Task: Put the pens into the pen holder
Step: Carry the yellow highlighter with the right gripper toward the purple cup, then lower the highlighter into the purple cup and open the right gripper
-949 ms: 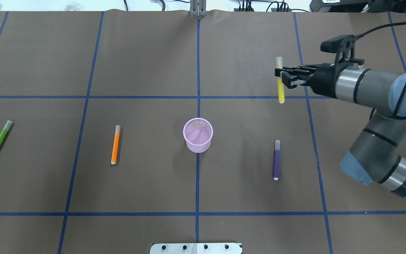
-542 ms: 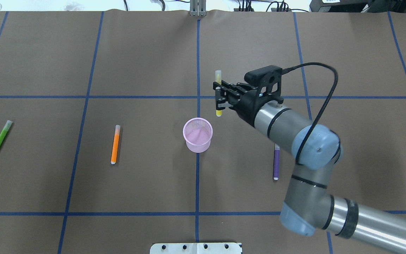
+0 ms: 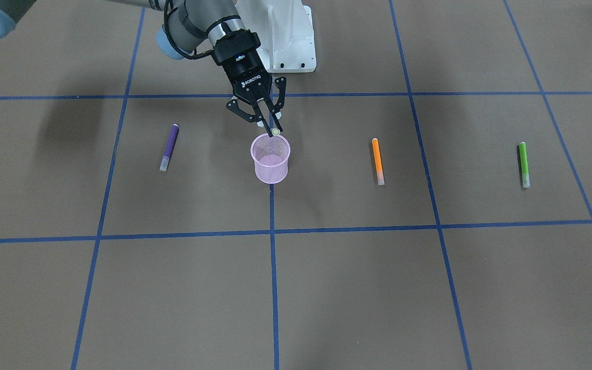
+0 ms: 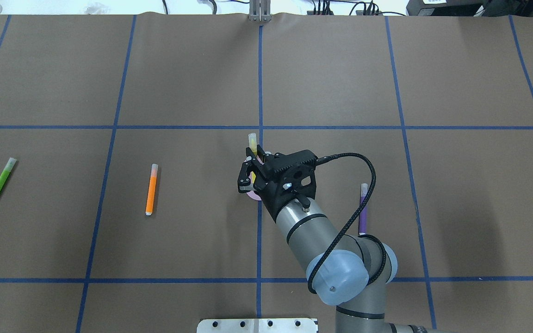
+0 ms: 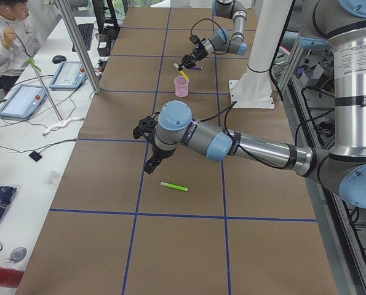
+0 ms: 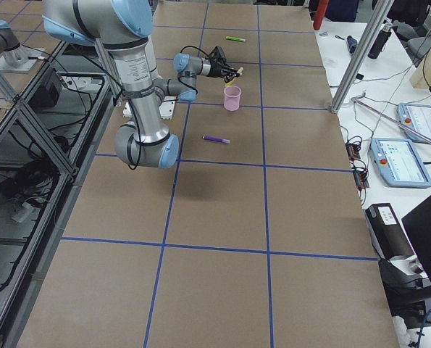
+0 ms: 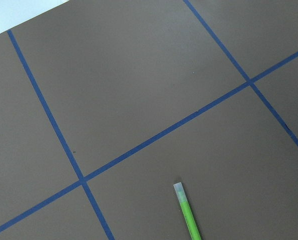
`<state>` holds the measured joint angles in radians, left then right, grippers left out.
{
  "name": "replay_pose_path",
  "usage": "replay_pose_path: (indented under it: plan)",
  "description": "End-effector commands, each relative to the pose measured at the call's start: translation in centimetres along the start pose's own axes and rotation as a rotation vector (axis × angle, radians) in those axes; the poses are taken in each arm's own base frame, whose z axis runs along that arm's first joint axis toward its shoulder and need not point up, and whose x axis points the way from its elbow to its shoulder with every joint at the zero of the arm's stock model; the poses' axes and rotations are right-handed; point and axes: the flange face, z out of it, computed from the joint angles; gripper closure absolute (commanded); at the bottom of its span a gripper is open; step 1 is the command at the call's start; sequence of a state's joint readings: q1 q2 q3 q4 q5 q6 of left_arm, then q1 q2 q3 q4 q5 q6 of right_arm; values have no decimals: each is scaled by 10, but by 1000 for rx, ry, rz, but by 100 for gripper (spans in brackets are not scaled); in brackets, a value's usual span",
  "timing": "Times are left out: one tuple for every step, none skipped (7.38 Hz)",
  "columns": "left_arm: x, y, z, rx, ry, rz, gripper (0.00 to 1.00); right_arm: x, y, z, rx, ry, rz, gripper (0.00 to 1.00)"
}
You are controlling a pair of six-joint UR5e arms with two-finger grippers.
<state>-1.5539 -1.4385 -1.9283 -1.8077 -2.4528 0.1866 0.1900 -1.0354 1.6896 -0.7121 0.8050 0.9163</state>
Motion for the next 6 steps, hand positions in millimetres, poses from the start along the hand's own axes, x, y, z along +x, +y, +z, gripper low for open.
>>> replay_pose_path:
  plan:
    - [0,1,0,0,0,0,0,0,19,10,12,49,-36,100]
    - [0,0,1,-1,1,1,0,-9,16,14,22,49,-37,100]
    - [0,1,0,0,0,0,0,-9,15,16,18,59,-46,93]
    - [0,1,0,-1,0,-1,0,-8,12,19,23,68,-43,44]
    - [0,0,1,-1,1,1,0,-9,7,19,50,97,-50,1]
    - [0,1,1,-2,1,1,0,-7,5,21,59,109,-53,1]
